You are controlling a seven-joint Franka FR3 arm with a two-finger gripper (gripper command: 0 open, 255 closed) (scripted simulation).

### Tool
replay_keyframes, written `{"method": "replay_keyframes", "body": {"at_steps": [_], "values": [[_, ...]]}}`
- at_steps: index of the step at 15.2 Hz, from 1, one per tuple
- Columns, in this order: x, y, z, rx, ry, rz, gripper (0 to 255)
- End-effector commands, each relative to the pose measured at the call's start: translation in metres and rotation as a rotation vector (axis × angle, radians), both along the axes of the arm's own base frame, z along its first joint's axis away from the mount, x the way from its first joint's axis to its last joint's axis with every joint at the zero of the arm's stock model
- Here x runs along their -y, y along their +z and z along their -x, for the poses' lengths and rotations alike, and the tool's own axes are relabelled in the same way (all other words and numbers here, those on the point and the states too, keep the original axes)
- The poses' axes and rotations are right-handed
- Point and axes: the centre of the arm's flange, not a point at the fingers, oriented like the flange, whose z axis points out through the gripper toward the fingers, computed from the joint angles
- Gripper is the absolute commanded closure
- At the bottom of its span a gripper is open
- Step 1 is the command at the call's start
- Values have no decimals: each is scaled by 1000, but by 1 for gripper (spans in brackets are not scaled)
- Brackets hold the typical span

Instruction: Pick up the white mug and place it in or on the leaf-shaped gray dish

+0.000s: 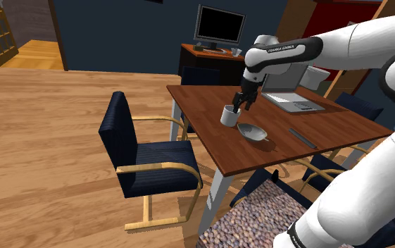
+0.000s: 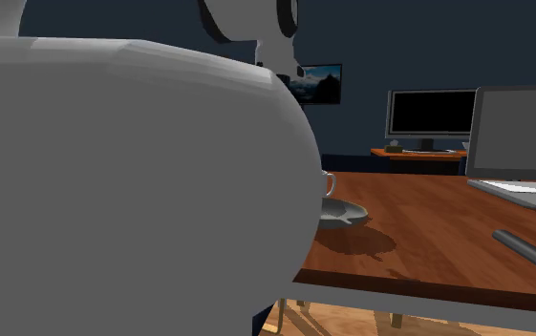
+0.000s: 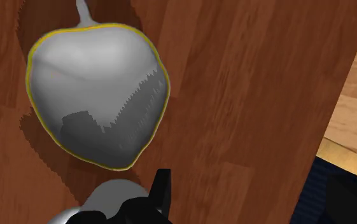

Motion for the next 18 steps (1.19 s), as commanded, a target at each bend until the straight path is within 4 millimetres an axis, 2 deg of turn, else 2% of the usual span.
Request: {"method": "replay_keyframes", "body": {"at_steps": [1, 12, 18], "values": [[13, -10, -20, 7, 5, 6, 0], [82, -68, -127, 40, 29, 33, 0], [83, -95, -129, 40, 29, 33, 0]]}}
